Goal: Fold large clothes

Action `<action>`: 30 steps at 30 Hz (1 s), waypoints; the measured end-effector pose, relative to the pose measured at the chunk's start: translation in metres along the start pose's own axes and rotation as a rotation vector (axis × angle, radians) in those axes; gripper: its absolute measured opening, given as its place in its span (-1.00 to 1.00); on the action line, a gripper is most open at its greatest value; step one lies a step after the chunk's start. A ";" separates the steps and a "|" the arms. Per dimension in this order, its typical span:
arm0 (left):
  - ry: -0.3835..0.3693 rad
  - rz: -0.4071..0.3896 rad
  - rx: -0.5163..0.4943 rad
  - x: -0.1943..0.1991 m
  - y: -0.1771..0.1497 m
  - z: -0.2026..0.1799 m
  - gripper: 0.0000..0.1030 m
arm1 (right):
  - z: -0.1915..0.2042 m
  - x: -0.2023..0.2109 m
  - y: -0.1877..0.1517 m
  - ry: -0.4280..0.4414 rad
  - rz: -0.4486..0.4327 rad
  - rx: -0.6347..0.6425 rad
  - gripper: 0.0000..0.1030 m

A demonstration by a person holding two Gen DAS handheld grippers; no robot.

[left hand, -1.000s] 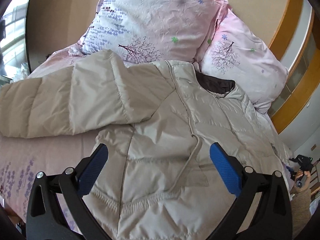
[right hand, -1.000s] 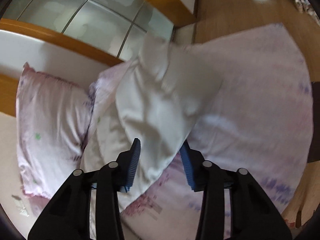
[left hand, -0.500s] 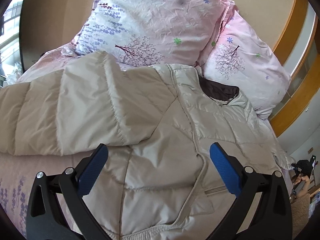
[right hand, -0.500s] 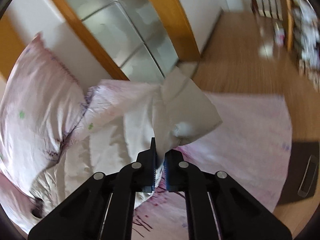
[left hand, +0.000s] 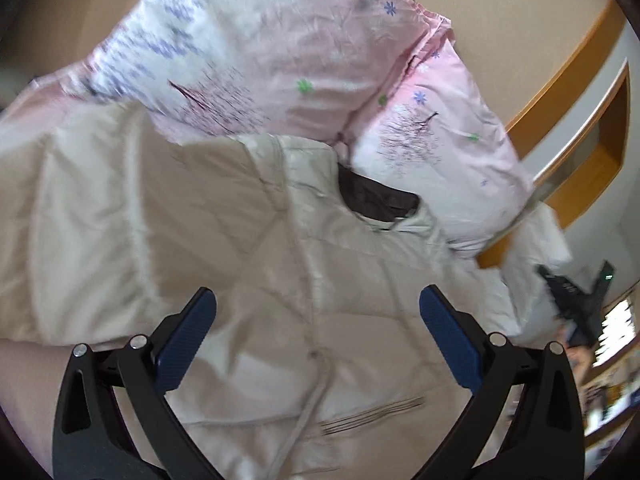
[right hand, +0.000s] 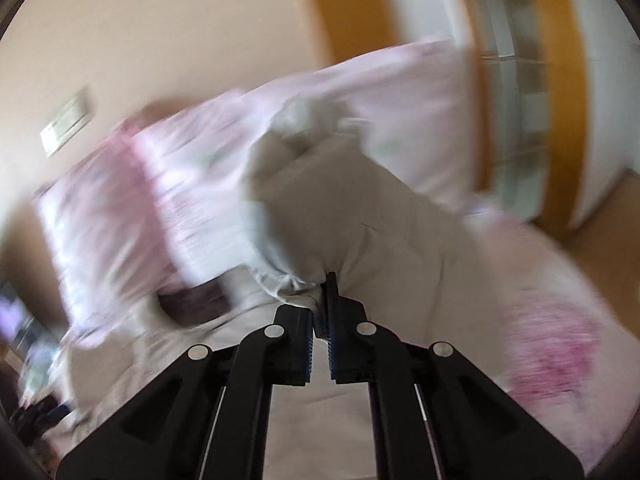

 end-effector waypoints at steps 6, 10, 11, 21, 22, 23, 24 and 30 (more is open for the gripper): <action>-0.073 0.045 0.065 -0.030 0.007 -0.012 0.96 | 0.107 -0.031 -0.060 0.141 0.171 0.189 -0.89; -0.096 0.112 0.089 -0.055 0.005 -0.022 0.95 | 0.151 -0.051 -0.112 0.146 0.293 0.355 -0.87; -0.095 0.134 0.098 -0.064 0.003 -0.025 0.94 | 0.158 -0.053 -0.126 0.129 0.312 0.419 -0.77; -0.127 0.280 0.195 -0.130 -0.022 -0.040 0.59 | 0.156 -0.017 -0.149 0.156 0.250 0.554 0.67; -0.123 0.288 0.199 -0.135 -0.024 -0.039 0.54 | 0.145 -0.010 -0.142 0.169 0.246 0.505 0.67; -0.114 0.295 0.208 -0.141 -0.025 -0.038 0.45 | 0.132 -0.003 -0.134 0.177 0.245 0.438 0.67; -0.105 0.299 0.220 -0.147 -0.027 -0.036 0.35 | 0.123 0.000 -0.126 0.190 0.244 0.386 0.67; -0.071 0.287 0.236 -0.170 -0.024 -0.022 -0.69 | 0.062 -0.003 -0.077 0.279 0.289 -0.013 0.74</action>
Point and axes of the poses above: each gripper's, at about its wrist camera, not at the fingertips, and x roughly against the way its jaws point, z to its left, y to its top, the point moved 8 cm from there along -x, roughly the way its jaws point, and after that the axes turned 11 degrees about -y, right-handed, at the moved point
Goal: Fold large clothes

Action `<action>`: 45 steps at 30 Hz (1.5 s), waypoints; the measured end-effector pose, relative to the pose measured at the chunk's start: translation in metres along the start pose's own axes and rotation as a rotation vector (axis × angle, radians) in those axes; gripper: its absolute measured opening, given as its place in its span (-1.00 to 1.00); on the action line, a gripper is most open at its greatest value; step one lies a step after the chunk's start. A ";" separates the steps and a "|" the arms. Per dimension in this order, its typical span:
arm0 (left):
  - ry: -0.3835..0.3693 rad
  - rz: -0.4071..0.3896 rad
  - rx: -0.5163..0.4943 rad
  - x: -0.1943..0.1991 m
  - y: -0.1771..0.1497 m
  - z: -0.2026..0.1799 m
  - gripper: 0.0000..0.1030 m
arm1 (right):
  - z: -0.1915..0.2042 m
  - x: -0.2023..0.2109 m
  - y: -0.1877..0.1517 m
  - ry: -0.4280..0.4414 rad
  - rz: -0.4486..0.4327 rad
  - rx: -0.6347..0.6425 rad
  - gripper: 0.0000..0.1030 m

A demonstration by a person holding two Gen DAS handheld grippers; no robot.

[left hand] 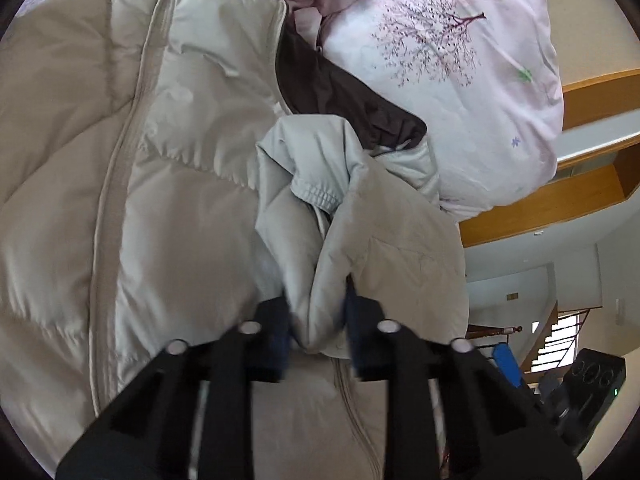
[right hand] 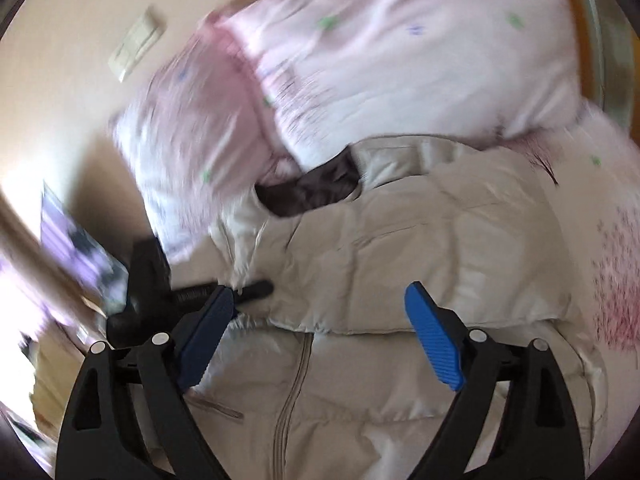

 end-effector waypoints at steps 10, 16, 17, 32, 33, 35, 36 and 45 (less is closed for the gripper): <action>0.082 -0.029 -0.004 0.042 -0.004 0.035 -0.62 | 0.005 -0.022 0.012 0.003 0.071 -0.039 0.46; 0.083 -0.084 -0.051 0.071 -0.006 0.021 0.26 | 0.075 -0.068 -0.015 0.031 0.190 0.084 -0.17; 0.089 -0.116 -0.078 0.087 -0.007 0.017 0.48 | 0.085 -0.075 -0.018 0.034 0.203 0.099 -0.29; 0.373 -0.577 0.050 0.358 -0.081 0.142 0.74 | 0.155 -0.184 -0.065 -0.124 0.395 0.325 -0.62; 0.371 -0.597 0.084 0.366 -0.082 0.151 0.74 | 0.155 -0.179 -0.063 -0.106 0.399 0.304 -0.61; 0.359 -0.649 0.191 0.386 -0.088 0.178 0.72 | 0.154 -0.167 -0.060 -0.082 0.389 0.280 -0.13; 0.348 -0.665 0.219 0.392 -0.090 0.186 0.70 | 0.152 -0.156 -0.057 -0.063 0.371 0.266 0.05; 0.249 -0.817 0.437 0.410 -0.082 0.236 0.28 | 0.138 -0.112 -0.054 0.021 0.339 0.231 0.24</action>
Point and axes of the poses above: each gripper's, at about its wrist camera, not at the fingertips, and x roughly against the way its jaws point, z to its left, y to its top, the point moved 8 cm from there along -x, roughly the way its jaws point, and after that the axes turned 11 degrees about -y, right-handed, at the moved point
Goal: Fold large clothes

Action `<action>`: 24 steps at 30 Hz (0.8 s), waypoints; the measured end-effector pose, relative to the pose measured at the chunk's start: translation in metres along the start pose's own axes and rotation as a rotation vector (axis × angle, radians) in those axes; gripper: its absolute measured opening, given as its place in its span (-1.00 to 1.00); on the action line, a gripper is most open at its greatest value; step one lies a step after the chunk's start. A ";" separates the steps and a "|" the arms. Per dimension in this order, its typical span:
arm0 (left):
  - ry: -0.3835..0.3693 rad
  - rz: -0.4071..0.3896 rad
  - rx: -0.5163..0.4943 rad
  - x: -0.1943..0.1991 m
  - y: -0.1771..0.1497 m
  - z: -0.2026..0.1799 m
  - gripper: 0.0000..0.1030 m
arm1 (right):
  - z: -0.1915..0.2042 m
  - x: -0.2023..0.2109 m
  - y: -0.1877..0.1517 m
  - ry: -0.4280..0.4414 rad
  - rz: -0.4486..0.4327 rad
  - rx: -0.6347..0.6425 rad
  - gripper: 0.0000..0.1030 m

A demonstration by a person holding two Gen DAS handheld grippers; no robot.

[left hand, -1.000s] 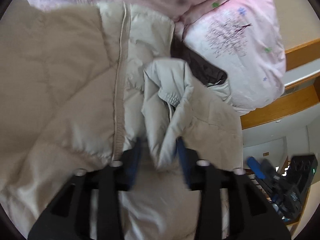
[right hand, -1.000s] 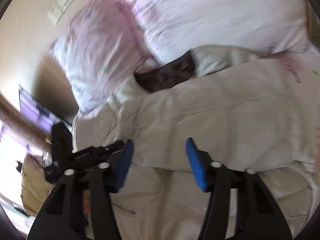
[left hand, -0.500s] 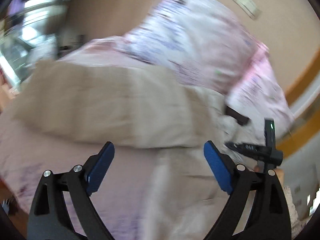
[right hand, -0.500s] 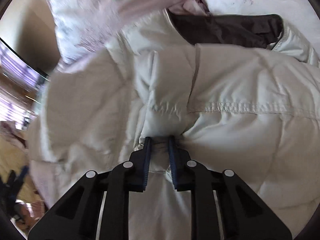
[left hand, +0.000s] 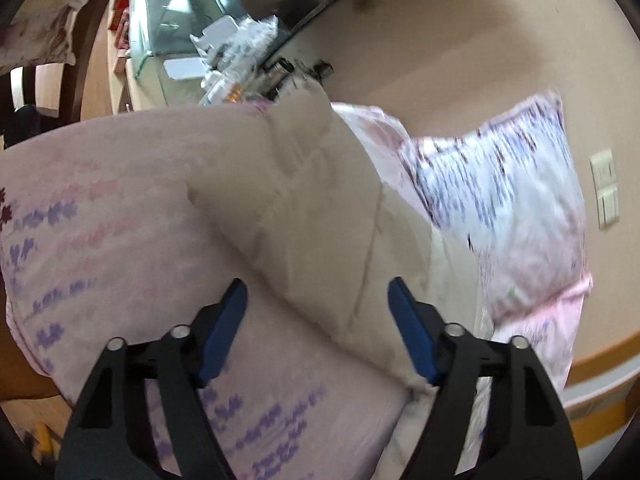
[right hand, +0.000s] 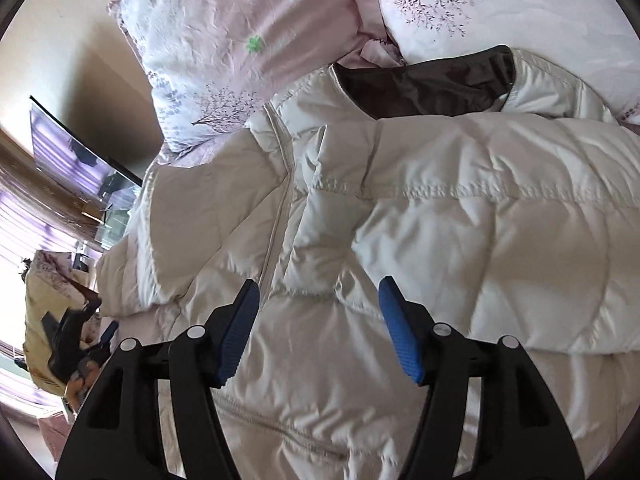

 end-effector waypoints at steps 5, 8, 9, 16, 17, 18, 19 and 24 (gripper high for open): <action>0.049 -0.047 0.042 -0.011 0.018 0.011 -0.46 | -0.006 0.011 -0.010 0.024 -0.005 0.009 0.24; 0.023 -0.048 0.058 -0.013 0.024 0.011 -0.78 | -0.014 0.018 -0.011 0.025 -0.018 0.006 0.24; 0.007 -0.056 0.057 -0.010 0.028 0.006 -0.80 | -0.018 0.022 -0.010 0.023 -0.027 0.000 0.24; -0.090 -0.149 -0.050 0.025 0.061 -0.063 -0.81 | -0.044 0.045 -0.005 0.025 -0.089 -0.036 0.30; -0.103 -0.158 -0.079 0.028 0.062 -0.078 -0.81 | -0.046 0.047 -0.004 0.022 -0.096 -0.039 0.30; -0.123 -0.164 -0.113 0.031 0.062 -0.096 -0.81 | -0.050 0.049 -0.003 0.019 -0.104 -0.044 0.30; -0.157 -0.167 -0.153 0.035 0.059 -0.119 -0.82 | -0.055 0.053 -0.002 0.019 -0.112 -0.053 0.31; -0.325 -0.126 -0.324 0.038 0.020 -0.219 -0.81 | -0.082 0.064 0.000 0.013 -0.139 -0.114 0.32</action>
Point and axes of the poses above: each gripper's, at about its wrist camera, not at the fingertips, and x roughly against the way its jaws point, z to its left, y to its top, the point moved 8 cm from there along -x, roughly the way its jaws point, and after that the axes turned 11 degrees about -y, right-handed, at the moved point
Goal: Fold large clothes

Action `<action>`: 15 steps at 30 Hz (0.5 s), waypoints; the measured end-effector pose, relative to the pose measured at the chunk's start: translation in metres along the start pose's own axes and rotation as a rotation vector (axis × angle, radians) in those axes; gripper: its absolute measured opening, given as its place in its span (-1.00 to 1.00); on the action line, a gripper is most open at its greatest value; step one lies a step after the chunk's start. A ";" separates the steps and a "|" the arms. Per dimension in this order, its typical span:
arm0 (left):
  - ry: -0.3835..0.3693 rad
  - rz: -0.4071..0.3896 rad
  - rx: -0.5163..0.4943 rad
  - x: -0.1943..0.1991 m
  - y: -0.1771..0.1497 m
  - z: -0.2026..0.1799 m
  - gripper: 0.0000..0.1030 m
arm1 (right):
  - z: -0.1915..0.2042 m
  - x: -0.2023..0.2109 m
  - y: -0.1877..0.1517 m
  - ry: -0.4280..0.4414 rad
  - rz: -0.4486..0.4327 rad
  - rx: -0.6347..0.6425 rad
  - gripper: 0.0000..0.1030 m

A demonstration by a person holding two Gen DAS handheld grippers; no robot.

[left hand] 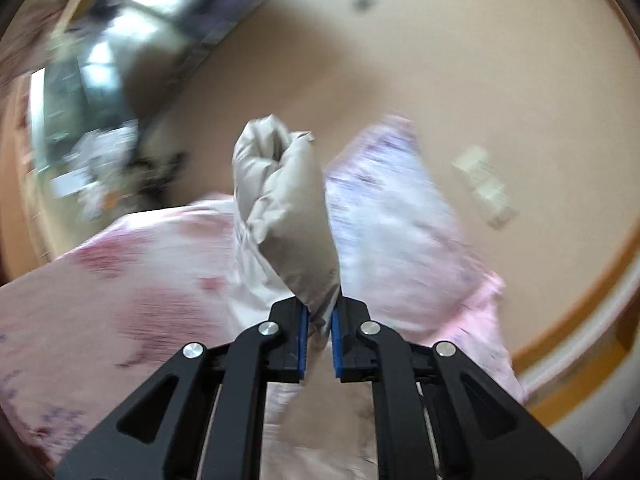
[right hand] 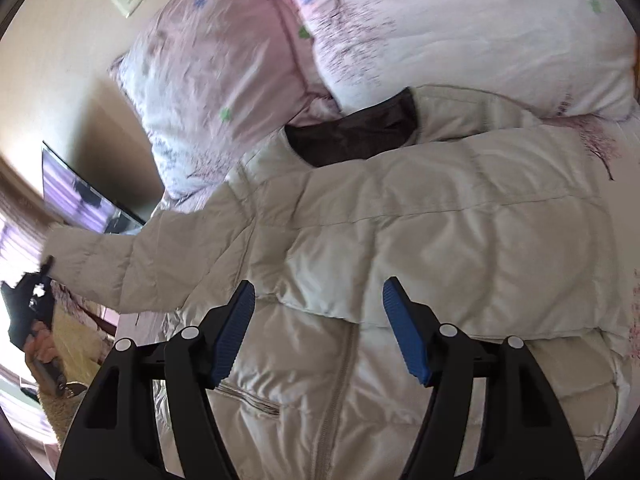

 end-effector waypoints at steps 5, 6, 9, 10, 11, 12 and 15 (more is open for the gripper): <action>-0.192 0.171 -0.143 -0.048 -0.060 -0.101 -0.81 | -0.022 0.011 0.001 -0.005 -0.020 -0.047 0.32; -0.229 0.215 -0.159 -0.060 -0.077 -0.118 -0.81 | -0.026 0.014 0.001 -0.007 -0.027 -0.053 0.32; -0.308 0.345 -0.199 -0.093 -0.132 -0.156 -0.81 | -0.040 0.024 0.004 -0.011 -0.053 -0.080 0.32; -0.324 0.382 -0.207 -0.103 -0.148 -0.163 -0.81 | -0.046 0.028 0.005 -0.014 -0.063 -0.092 0.32; -0.339 0.430 -0.215 -0.114 -0.168 -0.173 -0.81 | -0.051 0.030 0.005 -0.017 -0.071 -0.100 0.32; -0.353 0.492 -0.226 -0.128 -0.195 -0.182 -0.81 | -0.056 0.032 0.007 -0.022 -0.079 -0.111 0.32; -0.354 0.612 -0.255 -0.154 -0.252 -0.192 -0.81 | -0.079 0.038 0.009 -0.037 -0.102 -0.159 0.32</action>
Point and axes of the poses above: each gripper's, at about its wrist camera, not at the fingertips, and x roughly against the way its jaws point, z to its left, y to its top, the point moved 8 cm from there along -x, roughly the way its jaws point, and after that the axes turned 11 degrees about -y, right-handed, at the moved point
